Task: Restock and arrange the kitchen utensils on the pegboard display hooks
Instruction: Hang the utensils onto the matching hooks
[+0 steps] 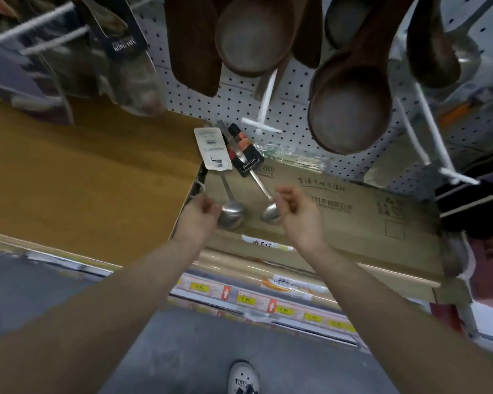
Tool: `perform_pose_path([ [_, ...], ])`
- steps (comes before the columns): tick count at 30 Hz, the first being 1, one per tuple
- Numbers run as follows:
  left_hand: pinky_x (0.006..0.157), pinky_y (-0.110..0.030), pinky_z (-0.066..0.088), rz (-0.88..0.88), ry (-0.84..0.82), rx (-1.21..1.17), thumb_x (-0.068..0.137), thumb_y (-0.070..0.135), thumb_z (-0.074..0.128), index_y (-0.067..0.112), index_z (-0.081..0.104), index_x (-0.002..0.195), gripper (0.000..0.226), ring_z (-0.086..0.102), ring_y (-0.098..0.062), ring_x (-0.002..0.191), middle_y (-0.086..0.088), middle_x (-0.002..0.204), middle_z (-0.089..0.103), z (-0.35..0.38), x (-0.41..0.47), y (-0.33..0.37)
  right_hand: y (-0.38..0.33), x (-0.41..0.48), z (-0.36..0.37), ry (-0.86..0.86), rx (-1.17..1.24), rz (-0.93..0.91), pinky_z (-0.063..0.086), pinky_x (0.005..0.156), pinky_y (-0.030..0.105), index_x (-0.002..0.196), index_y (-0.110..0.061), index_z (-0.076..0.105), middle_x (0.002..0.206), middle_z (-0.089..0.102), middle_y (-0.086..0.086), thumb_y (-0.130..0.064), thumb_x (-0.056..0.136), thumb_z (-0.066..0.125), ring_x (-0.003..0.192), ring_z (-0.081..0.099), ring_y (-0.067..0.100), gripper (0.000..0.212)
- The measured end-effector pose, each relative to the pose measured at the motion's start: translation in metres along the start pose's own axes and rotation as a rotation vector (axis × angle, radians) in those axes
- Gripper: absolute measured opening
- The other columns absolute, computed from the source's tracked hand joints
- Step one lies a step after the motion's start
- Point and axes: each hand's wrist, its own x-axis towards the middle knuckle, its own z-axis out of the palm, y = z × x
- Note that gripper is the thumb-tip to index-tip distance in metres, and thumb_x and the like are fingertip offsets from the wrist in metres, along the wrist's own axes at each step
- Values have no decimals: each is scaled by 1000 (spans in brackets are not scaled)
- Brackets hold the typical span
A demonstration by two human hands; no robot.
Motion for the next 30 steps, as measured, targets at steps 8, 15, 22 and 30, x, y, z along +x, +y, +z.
perform_pose_path([
  [8, 90, -40, 50, -177, -21, -259, 98, 19, 54, 21, 50, 74, 24, 60, -27, 89, -6, 81, 62, 21, 71, 1, 0, 80, 37, -48, -185, 38, 51, 90, 38, 134, -19, 47, 94, 55, -10, -11, 95, 58, 96, 60, 17, 41],
  [15, 59, -26, 53, -259, -119, -658, 102, 19, 46, 17, 56, 116, 17, 68, -16, 79, -5, 97, 69, 29, 95, 8, -1, 114, 62, -126, -201, 187, 50, 90, 39, 141, -18, 34, 120, 64, 6, -18, 93, 61, 108, 63, 27, 55],
  [22, 60, -20, 42, -233, -87, -767, 103, 5, 37, 21, 55, 125, 33, 51, -5, 60, 1, 94, 68, 36, 93, 8, 0, 128, 77, -145, -78, 260, 50, 86, 37, 109, -20, 46, 96, 59, -1, -6, 85, 67, 90, 59, 21, 35],
  [30, 55, -18, 44, -230, -99, -741, 102, 3, 37, 37, 54, 131, 47, 51, -1, 57, 4, 96, 70, 43, 76, 9, 10, 114, 84, -233, -146, 277, 55, 85, 44, 102, -26, 63, 93, 71, 0, -25, 87, 61, 87, 67, 23, 16],
])
